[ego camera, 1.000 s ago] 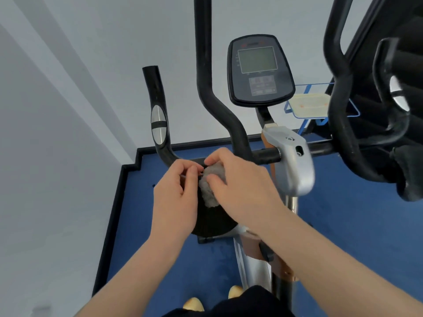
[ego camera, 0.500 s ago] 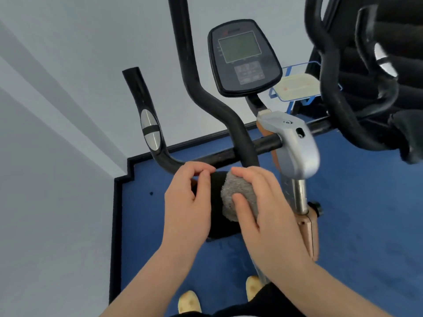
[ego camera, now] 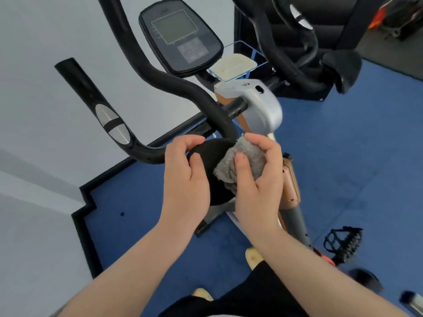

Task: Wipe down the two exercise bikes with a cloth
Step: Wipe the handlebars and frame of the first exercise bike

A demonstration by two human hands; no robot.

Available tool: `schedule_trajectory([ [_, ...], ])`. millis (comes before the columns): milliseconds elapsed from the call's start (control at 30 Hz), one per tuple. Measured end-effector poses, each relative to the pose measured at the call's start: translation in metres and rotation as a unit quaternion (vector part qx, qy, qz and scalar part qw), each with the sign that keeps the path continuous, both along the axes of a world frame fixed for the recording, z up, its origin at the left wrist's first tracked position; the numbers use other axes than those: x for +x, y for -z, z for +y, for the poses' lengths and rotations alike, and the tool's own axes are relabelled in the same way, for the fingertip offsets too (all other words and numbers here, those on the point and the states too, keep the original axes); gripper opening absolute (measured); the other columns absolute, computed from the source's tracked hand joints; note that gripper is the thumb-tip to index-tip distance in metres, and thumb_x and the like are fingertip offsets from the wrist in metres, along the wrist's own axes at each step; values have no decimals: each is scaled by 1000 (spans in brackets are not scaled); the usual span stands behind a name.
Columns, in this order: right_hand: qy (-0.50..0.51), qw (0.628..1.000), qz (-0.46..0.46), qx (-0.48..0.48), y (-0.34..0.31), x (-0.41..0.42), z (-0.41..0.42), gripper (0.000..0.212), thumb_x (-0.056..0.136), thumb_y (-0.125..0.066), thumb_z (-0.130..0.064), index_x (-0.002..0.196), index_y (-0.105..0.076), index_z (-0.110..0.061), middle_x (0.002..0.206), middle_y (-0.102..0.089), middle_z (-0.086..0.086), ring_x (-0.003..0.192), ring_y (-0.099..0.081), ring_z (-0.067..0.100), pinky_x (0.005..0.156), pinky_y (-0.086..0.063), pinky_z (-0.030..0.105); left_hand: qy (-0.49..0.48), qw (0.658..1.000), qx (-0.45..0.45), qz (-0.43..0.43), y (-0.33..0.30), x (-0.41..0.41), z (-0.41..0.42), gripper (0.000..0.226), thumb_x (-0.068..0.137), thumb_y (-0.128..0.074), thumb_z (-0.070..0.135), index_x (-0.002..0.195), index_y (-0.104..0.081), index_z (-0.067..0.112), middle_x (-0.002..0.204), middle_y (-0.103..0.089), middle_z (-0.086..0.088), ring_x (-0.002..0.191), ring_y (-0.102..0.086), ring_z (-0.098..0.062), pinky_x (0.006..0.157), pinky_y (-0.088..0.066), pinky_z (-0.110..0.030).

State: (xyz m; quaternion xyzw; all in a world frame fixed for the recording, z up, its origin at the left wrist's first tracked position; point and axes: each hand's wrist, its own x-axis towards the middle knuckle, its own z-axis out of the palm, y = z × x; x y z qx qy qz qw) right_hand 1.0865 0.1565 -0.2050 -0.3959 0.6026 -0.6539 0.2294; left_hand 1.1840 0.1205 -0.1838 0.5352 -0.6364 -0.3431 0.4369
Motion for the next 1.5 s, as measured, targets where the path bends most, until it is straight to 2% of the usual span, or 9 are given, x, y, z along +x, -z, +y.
schedule_trajectory([
  [133, 23, 997, -69, 24, 8, 21, 15, 28, 98, -52, -20, 125, -46, -28, 112, -50, -22, 108, -53, 6, 87, -50, 24, 4, 1000, -3, 17, 1, -1, 1, 30, 99, -40, 2, 113, -53, 24, 116, -56, 4, 104, -52, 2, 86, -38, -6],
  [300, 6, 996, 91, 1, -9, -5, -6, 24, 94, -57, -14, 114, -51, -26, 111, -51, -10, 108, -51, 5, 91, -41, 15, 7, 1000, -13, 18, 3, 0, -2, 31, 98, -40, 1, 112, -53, 25, 115, -55, 4, 106, -52, -1, 88, -39, -8],
  [500, -129, 964, 232, 11, -23, -29, -15, 27, 87, -63, -1, 106, -59, -19, 109, -52, -6, 105, -46, -8, 88, -33, 3, -44, 999, -14, 25, 3, -5, 1, 31, 97, -41, 2, 110, -53, 29, 111, -58, 11, 107, -54, -1, 91, -42, -14],
  [733, -362, 877, 295, 111, -61, -54, -53, 21, 87, -62, -9, 93, -60, -29, 98, -59, -16, 96, -54, 0, 85, -43, 21, -110, 993, -19, 32, 2, -12, 5, 31, 94, -44, 4, 95, -48, 34, 94, -57, 15, 92, -56, 0, 78, -41, -8],
  [867, -381, 863, 316, 99, -68, -58, -59, 25, 87, -64, -11, 101, -58, -31, 101, -58, -18, 98, -53, -1, 86, -42, 20, -155, 987, -15, 24, 1, -16, 10, 27, 96, -50, 4, 99, -50, 31, 94, -59, 17, 94, -59, -2, 76, -44, -9],
  [1033, -377, 840, 388, 35, -77, -51, -73, 34, 87, -65, -14, 112, -50, -31, 105, -56, -17, 96, -49, 0, 82, -42, 21, -241, 970, 1, 19, 2, -22, 22, 18, 93, -56, 31, 108, -49, 37, 83, -55, 12, 72, -56, -11, 59, -48, -24],
  [1167, -452, 795, 403, 36, -79, -45, -86, 41, 85, -68, -28, 116, -42, -33, 107, -53, -21, 94, -50, -3, 74, -40, 12, -294, 955, -24, -19, 6, -27, 37, 24, 90, -62, 30, 111, -50, 32, 98, -52, 19, 90, -55, -6, 73, -46, -17],
  [1333, -498, 785, 364, 56, -62, -71, -79, 28, 84, -64, -40, 109, -51, -40, 101, -57, -22, 95, -54, -5, 80, -47, 23, -324, 945, -37, -23, 18, -33, 56, 28, 81, -64, 38, 106, -51, 36, 103, -55, 22, 104, -55, 1, 85, -36, -3],
  [1500, -570, 706, 417, 54, -68, -41, -105, 12, 94, -55, -29, 104, -57, -34, 92, -64, -13, 85, -60, 5, 80, -49, 34, -353, 935, -24, -17, 26, -40, 61, 21, 83, -62, 45, 100, -55, 36, 98, -59, 20, 102, -56, 1, 83, -36, -3],
])
